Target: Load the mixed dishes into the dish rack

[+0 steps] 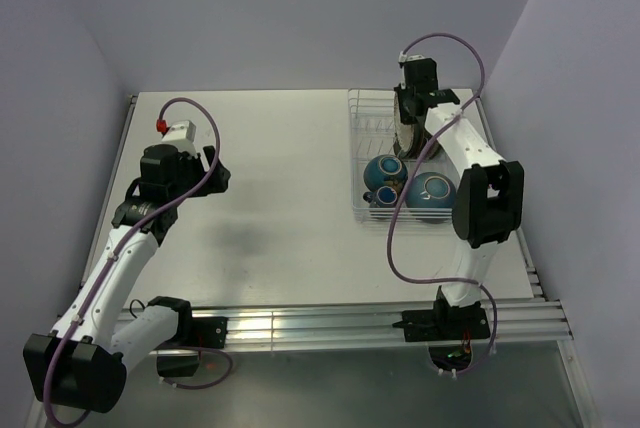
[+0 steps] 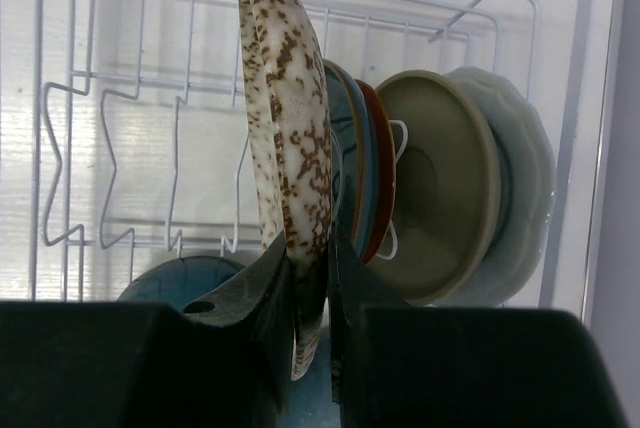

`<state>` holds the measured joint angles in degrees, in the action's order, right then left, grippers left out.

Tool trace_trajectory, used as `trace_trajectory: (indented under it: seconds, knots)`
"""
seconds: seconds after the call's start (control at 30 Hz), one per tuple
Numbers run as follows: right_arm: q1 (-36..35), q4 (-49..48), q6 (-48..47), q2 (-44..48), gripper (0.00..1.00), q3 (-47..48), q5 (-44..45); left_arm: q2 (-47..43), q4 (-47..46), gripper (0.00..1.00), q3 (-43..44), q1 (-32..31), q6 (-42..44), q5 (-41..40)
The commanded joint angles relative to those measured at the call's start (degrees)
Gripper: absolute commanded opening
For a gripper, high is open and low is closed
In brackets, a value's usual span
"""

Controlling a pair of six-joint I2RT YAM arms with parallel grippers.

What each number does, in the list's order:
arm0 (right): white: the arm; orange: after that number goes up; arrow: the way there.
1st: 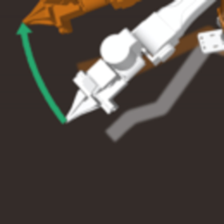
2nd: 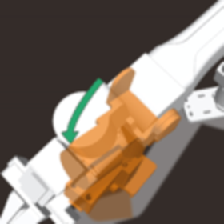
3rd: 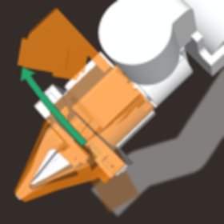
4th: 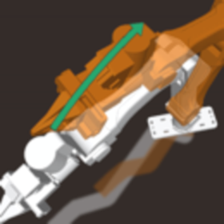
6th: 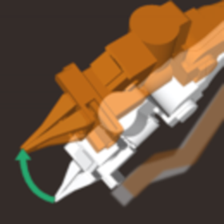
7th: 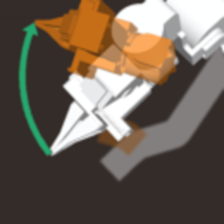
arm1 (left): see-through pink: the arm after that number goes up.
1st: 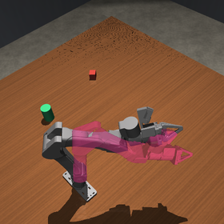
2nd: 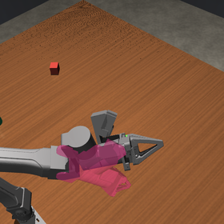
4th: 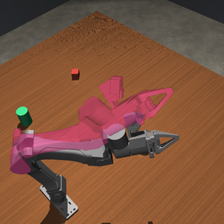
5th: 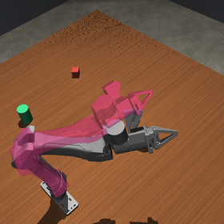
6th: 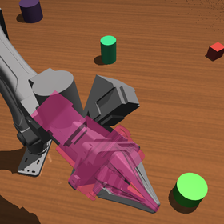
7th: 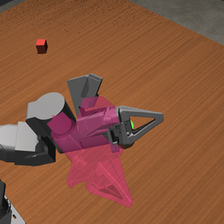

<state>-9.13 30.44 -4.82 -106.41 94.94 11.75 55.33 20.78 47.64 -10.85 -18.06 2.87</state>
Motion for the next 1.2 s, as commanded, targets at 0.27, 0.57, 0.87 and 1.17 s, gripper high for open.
trace_trajectory:
  seconds: [0.27,0.57,0.87,1.17]
  knots:
    - [-0.37,-3.01,1.74,-4.33,0.0,4.73,1.61,-0.84,-1.62,0.79,0.44,-0.13,1.19,-0.59]
    - [-0.37,-0.64,2.45,-9.87,0.16,7.81,-1.72,-0.49,-1.7,0.79,0.35,-0.13,1.1,-0.68]
    - [-0.37,-0.29,2.09,-9.79,0.41,7.28,-2.26,-0.31,-1.79,0.79,0.35,-0.13,1.1,-0.85]
    - [-0.37,-0.03,0.43,0.22,0.52,4.91,-1.99,-0.57,-1.7,0.79,0.35,-0.13,1.1,-1.03]
